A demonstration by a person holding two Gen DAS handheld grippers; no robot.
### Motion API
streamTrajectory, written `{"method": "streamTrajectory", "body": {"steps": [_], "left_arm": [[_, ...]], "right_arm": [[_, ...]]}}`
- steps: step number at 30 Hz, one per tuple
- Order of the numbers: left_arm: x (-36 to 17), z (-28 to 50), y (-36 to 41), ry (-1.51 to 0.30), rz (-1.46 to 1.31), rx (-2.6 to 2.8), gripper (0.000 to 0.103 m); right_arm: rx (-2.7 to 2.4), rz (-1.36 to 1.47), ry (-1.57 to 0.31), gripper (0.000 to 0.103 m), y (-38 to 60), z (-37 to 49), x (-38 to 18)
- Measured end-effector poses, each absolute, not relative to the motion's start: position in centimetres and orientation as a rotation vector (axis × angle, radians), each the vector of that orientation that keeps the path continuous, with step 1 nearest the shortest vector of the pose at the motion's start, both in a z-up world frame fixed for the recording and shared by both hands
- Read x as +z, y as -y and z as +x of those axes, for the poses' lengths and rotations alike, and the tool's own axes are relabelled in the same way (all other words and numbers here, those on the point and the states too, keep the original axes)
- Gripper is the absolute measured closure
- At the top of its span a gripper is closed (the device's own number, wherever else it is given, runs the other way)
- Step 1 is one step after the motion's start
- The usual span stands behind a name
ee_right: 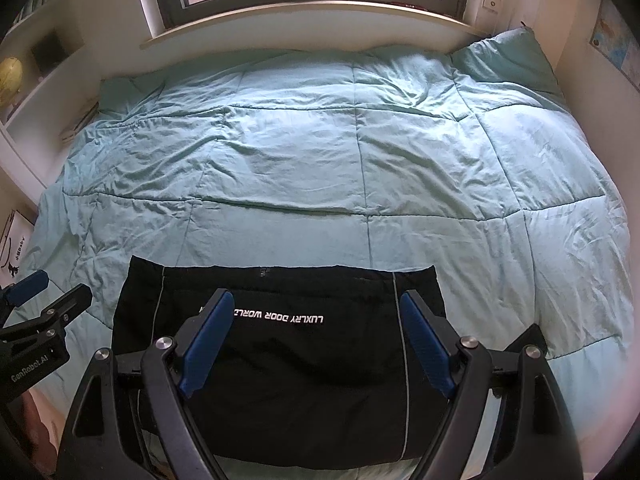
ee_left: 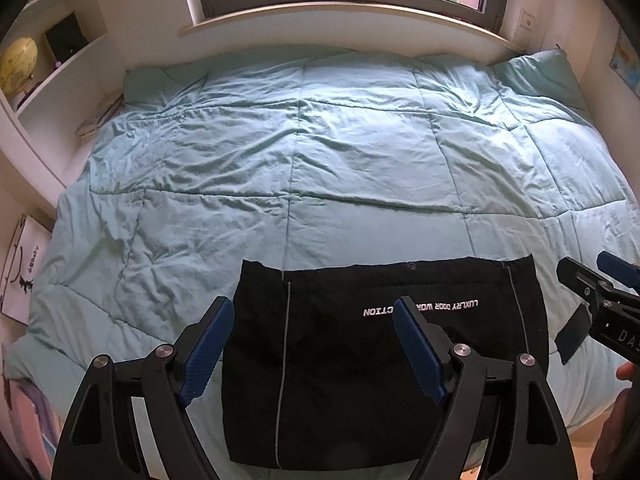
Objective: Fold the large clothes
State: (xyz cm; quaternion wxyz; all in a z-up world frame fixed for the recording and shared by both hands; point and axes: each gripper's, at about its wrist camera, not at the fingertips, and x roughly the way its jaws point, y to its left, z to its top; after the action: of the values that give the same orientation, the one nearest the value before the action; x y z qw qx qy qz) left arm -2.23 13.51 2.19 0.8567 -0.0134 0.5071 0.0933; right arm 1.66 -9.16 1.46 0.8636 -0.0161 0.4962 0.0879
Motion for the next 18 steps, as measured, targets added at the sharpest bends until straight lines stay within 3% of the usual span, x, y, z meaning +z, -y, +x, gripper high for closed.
{"method": "streamTrajectory", "body": {"steps": [18], "left_arm": [[1.58, -2.46, -13.90, -1.082, -0.031, 0.221, 0.020]], "right_arm": [[0.195, -0.032, -1.071, 0.017, 9.03, 1.65, 0.56]]}}
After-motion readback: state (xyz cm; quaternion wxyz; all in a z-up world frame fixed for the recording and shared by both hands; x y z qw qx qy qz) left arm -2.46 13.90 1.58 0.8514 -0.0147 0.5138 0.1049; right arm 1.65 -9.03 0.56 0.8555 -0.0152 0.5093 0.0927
